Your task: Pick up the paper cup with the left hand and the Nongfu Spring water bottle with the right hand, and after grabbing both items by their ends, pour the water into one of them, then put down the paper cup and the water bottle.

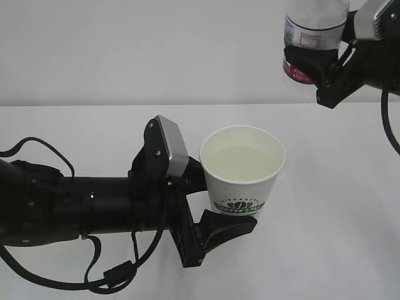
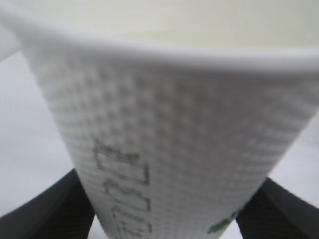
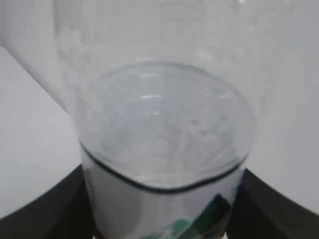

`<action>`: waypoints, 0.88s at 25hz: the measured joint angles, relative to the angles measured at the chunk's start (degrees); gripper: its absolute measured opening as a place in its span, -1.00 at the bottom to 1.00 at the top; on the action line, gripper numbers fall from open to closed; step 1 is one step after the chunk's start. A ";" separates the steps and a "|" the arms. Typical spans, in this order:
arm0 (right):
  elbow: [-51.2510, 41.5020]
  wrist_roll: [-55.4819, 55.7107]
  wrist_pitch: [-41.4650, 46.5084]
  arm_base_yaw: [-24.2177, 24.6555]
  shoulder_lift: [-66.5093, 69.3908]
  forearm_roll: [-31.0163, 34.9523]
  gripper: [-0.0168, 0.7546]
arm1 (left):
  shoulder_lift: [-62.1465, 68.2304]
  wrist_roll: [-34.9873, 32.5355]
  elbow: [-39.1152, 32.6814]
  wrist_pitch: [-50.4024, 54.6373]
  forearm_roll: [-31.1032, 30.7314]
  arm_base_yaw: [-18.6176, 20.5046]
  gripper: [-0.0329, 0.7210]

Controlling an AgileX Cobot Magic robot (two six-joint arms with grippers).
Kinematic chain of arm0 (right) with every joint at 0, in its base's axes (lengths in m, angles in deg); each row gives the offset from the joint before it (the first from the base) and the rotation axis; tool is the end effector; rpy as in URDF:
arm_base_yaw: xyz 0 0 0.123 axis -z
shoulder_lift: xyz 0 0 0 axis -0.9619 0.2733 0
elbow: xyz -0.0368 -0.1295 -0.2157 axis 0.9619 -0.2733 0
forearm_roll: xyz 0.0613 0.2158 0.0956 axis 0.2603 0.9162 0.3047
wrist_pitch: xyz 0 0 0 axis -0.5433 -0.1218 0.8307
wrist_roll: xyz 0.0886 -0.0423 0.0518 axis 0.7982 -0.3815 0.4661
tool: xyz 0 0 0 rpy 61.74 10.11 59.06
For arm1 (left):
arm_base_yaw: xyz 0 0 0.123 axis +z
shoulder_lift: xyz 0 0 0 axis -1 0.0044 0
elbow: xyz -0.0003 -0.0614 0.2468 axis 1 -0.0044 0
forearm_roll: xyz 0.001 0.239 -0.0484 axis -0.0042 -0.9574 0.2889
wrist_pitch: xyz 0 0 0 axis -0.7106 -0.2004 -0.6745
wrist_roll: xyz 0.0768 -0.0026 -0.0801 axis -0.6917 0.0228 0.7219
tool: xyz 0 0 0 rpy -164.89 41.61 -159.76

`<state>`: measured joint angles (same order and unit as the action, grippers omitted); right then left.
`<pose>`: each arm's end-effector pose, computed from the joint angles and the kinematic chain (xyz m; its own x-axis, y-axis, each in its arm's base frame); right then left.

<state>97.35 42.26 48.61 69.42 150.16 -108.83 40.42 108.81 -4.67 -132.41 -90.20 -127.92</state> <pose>0.3120 0.0806 0.2483 0.2040 -0.4099 -0.8890 -0.5282 0.7185 -0.4525 0.2235 -0.2563 0.1182 -0.1018 0.2426 -0.9648 0.9606 0.2761 -0.0319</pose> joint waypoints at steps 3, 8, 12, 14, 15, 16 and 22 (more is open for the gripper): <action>-1.06 0.00 0.12 0.00 1.39 2.15 0.35 | 0.00 0.00 0.00 0.00 0.00 0.00 0.65; -2.05 0.00 0.21 0.00 2.80 6.40 0.35 | 0.00 0.00 0.00 0.00 0.00 0.00 0.65; -3.64 -1.31 0.21 0.00 2.93 10.42 0.35 | 0.00 0.00 0.00 0.00 0.00 0.00 0.65; -4.78 -2.04 0.21 0.00 2.93 12.71 0.35 | 0.00 0.00 0.00 0.00 0.00 0.00 0.65; -5.47 -2.46 0.21 0.00 2.93 14.12 0.35 | 0.00 0.00 0.00 0.00 0.00 0.00 0.65; -6.03 -2.87 0.21 0.00 2.93 15.18 0.35 | 0.00 0.00 0.00 0.00 0.00 0.00 0.65; -9.45 -5.84 0.34 0.00 2.93 23.18 0.35 | 0.00 0.00 0.00 0.00 0.00 0.00 0.65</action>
<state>87.90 36.42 48.95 69.42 153.10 -85.64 40.42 108.81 -4.67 -132.41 -90.20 -127.92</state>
